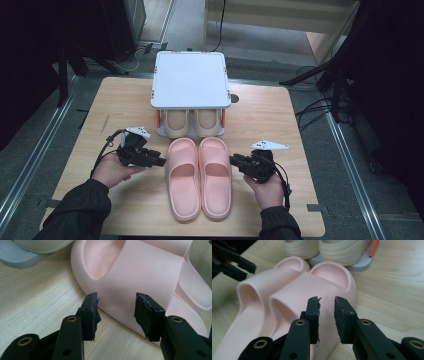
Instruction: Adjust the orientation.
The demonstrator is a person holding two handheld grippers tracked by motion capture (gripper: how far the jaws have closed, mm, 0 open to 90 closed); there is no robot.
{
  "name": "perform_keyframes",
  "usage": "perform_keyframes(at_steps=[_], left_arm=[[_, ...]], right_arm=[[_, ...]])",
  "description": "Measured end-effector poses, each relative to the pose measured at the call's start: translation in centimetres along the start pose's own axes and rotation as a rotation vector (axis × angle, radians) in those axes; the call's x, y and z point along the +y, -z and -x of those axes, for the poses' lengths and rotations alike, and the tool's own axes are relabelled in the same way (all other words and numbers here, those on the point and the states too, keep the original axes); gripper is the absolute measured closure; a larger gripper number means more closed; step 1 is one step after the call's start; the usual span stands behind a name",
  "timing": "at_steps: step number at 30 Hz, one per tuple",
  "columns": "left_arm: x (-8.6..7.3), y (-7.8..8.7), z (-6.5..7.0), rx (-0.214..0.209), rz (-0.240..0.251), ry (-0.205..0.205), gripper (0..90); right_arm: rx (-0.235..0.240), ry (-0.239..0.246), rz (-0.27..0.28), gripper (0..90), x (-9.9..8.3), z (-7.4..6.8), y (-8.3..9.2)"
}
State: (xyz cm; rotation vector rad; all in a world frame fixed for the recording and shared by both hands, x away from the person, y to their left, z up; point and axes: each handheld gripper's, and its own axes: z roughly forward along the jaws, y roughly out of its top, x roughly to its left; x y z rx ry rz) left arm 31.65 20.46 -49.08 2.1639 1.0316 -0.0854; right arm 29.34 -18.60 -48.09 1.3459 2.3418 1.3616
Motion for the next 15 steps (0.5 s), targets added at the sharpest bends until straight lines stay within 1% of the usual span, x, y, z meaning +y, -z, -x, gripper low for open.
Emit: perform_keyframes(at_steps=[5,7,11,15], left_arm=[[0.0,0.4,-0.2,0.006,0.017,0.006,49.7],[0.0,0.5,-0.2,0.008,0.025,0.009,48.2],[0.0,0.7,-0.3,0.006,0.032,0.011,45.9],[0.0,0.8,-0.4,0.004,0.036,0.02,44.3]], right_arm=[[0.021,0.023,0.023,70.2,0.0,-1.1,0.7],[0.035,0.02,0.025,68.4,-0.1,-1.6,0.9],[0.033,0.038,0.018,68.4,-0.3,-2.5,0.9],[0.05,0.033,0.034,67.4,-0.7,-3.4,1.1]])
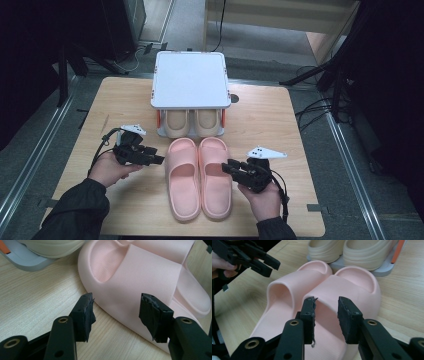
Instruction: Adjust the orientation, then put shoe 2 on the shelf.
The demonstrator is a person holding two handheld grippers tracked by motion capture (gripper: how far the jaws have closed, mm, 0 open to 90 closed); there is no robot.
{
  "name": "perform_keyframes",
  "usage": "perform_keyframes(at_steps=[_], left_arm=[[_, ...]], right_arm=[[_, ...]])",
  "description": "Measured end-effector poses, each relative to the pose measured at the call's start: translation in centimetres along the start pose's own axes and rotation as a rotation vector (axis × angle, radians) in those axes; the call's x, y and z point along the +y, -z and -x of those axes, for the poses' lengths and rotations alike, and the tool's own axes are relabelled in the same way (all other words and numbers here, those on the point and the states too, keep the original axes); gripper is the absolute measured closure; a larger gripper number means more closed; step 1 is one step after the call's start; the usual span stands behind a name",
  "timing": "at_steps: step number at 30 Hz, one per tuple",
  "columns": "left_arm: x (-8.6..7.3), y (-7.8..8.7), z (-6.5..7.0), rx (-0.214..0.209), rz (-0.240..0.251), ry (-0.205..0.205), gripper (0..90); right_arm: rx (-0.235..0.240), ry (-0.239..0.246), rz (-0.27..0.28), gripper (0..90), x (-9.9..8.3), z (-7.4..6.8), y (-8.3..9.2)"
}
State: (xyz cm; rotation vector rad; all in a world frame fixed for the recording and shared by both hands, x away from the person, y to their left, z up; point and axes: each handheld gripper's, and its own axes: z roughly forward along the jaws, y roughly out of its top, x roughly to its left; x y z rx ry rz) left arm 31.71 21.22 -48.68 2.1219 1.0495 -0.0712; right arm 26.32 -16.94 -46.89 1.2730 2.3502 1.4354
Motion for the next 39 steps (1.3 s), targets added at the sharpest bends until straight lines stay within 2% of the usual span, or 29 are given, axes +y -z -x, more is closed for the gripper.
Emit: perform_keyframes(at_steps=[5,7,10,21,24,29,33,35,39], left_arm=[[0.0,0.2,-0.1,-0.004,0.006,-0.005,43.6],[0.0,0.2,-0.2,-0.007,0.01,-0.003,43.6],[-0.1,0.3,-0.4,-0.008,0.015,0.006,43.7],[-0.1,0.5,-0.7,0.0,0.023,0.009,43.9],[-0.1,0.5,-0.8,-0.004,0.024,0.016,43.7],[-0.1,0.5,-0.8,-0.008,0.025,0.013,43.7],[-0.1,0.6,-0.9,-0.006,0.031,0.018,43.7],[-0.1,0.6,-1.0,-0.011,0.033,0.017,43.7],[-0.2,0.6,-1.0,-0.01,0.034,0.022,43.7]], right_arm=[[0.016,-0.008,0.013,62.1,-0.6,-1.2,-0.2],[0.026,-0.01,0.002,62.2,-0.8,-1.7,-0.5],[0.02,0.018,-0.011,61.9,-1.2,-2.6,-1.1],[-0.003,0.022,-0.021,55.5,-1.7,-4.3,-3.6],[-0.024,-0.003,-0.016,51.4,-1.9,-4.8,-4.4],[-0.083,0.0,-0.011,46.0,-2.2,-5.6,-5.6],[-0.119,-0.022,-0.001,43.1,-2.2,-5.7,-6.3],[-0.143,-0.015,0.001,38.9,-2.2,-5.7,-6.9],[-0.186,-0.029,-0.015,35.7,-2.2,-5.8,-8.3]])
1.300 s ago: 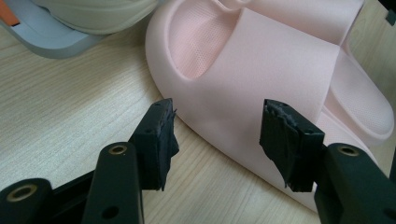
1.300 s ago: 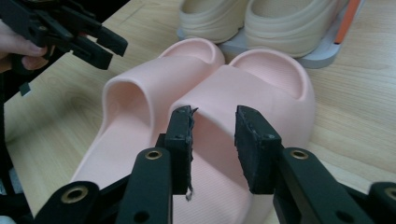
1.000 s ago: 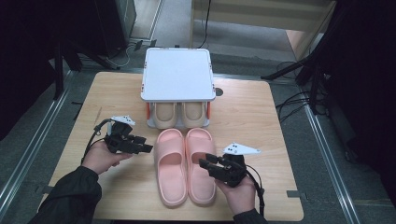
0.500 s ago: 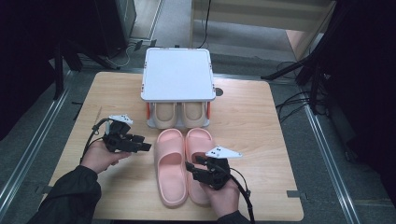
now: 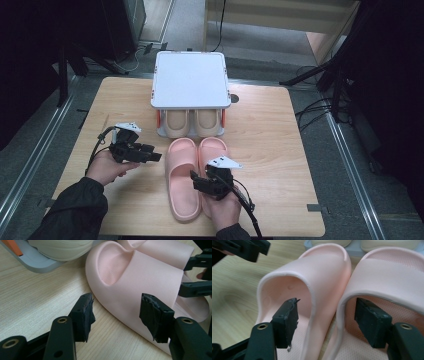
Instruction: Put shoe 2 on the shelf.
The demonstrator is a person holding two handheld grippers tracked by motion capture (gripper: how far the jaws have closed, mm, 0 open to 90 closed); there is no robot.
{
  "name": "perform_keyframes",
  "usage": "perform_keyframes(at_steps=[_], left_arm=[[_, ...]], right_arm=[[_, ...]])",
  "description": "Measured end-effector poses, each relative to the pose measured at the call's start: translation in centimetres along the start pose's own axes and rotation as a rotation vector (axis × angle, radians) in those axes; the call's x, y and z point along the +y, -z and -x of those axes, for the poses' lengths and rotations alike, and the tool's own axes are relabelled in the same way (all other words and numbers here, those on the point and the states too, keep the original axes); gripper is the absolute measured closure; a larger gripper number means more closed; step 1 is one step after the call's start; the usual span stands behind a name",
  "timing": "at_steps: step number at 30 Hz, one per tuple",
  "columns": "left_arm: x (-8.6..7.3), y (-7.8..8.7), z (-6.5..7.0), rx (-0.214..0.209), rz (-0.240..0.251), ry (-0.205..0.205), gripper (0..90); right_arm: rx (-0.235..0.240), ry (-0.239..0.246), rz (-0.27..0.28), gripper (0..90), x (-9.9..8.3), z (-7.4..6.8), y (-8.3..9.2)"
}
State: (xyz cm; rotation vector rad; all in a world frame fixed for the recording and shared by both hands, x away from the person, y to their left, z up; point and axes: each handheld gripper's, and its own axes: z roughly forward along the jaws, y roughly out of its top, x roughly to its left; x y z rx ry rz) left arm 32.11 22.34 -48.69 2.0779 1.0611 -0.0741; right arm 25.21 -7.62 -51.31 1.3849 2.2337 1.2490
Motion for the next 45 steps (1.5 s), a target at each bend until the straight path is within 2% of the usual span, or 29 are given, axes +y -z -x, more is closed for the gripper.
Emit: perform_keyframes(at_steps=[3,6,9,13,18,23,26,30,42,45], left_arm=[[0.0,0.1,0.0,0.0,0.002,-0.001,43.6],[0.0,0.1,0.0,0.001,0.01,0.0,44.0],[0.0,0.3,-0.1,0.009,0.031,-0.005,45.0],[0.0,0.4,-0.2,0.014,0.029,-0.005,45.4],[0.0,0.5,-0.1,0.024,0.042,-0.003,46.4],[0.1,0.6,0.0,0.015,0.051,-0.003,46.6],[0.1,0.5,0.1,0.019,0.044,-0.007,46.6],[0.1,0.4,0.0,0.023,0.044,-0.006,46.6],[0.0,0.6,-0.1,0.024,0.043,-0.005,46.6],[0.0,0.6,-0.2,0.027,0.048,-0.004,46.6]], right_arm=[[-0.016,-0.003,-0.008,35.8,0.2,-0.1,-0.8],[-0.005,-0.028,-0.046,36.1,0.6,0.0,-1.7],[-0.036,-0.03,-0.052,38.8,0.8,-0.2,-2.1],[-0.058,-0.04,-0.057,46.4,0.9,-0.2,-2.2],[-0.074,-0.019,-0.065,57.5,1.0,0.0,-2.0],[-0.091,-0.009,-0.07,66.8,1.2,0.1,-1.7],[-0.071,-0.035,-0.077,68.0,1.3,0.5,-1.6],[-0.055,-0.054,-0.112,70.4,1.8,0.8,-1.6],[-0.034,-0.033,-0.13,76.7,2.1,1.9,-0.3],[-0.003,-0.018,-0.135,77.1,2.1,2.4,0.1]])
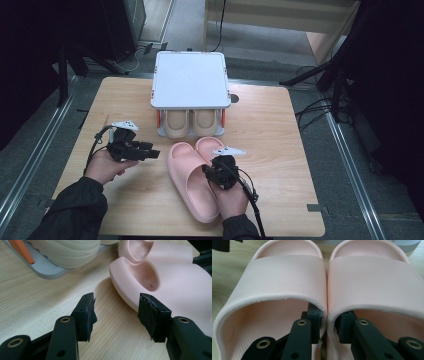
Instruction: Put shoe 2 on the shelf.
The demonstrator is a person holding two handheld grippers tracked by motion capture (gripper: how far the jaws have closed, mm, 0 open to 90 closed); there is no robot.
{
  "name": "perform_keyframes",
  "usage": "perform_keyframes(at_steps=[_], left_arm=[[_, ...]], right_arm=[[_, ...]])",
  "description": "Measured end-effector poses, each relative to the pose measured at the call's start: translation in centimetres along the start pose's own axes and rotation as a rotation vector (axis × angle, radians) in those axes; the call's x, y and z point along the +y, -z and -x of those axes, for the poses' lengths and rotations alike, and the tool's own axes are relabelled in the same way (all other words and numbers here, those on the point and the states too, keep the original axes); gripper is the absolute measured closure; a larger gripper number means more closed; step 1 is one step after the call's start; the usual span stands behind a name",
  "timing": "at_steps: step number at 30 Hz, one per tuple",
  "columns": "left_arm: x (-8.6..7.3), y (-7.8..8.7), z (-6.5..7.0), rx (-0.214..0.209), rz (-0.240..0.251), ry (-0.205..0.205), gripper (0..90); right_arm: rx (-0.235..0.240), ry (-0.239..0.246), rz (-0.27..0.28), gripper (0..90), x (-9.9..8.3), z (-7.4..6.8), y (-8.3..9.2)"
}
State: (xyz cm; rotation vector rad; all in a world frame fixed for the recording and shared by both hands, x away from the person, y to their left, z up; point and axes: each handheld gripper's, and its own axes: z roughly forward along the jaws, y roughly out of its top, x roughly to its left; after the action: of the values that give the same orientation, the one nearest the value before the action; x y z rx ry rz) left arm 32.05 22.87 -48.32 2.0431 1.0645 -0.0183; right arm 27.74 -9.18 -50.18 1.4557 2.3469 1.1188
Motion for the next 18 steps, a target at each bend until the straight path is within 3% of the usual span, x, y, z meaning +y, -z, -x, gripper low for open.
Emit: perform_keyframes(at_steps=[9,18], left_arm=[[0.0,0.2,-0.2,0.004,-0.001,0.005,46.5],[-0.2,0.5,-0.6,0.01,-0.003,0.013,45.7]], right_arm=[[0.086,0.097,-0.029,77.1,0.3,0.9,1.0],[0.263,0.236,-0.047,76.9,1.3,1.1,2.0]])
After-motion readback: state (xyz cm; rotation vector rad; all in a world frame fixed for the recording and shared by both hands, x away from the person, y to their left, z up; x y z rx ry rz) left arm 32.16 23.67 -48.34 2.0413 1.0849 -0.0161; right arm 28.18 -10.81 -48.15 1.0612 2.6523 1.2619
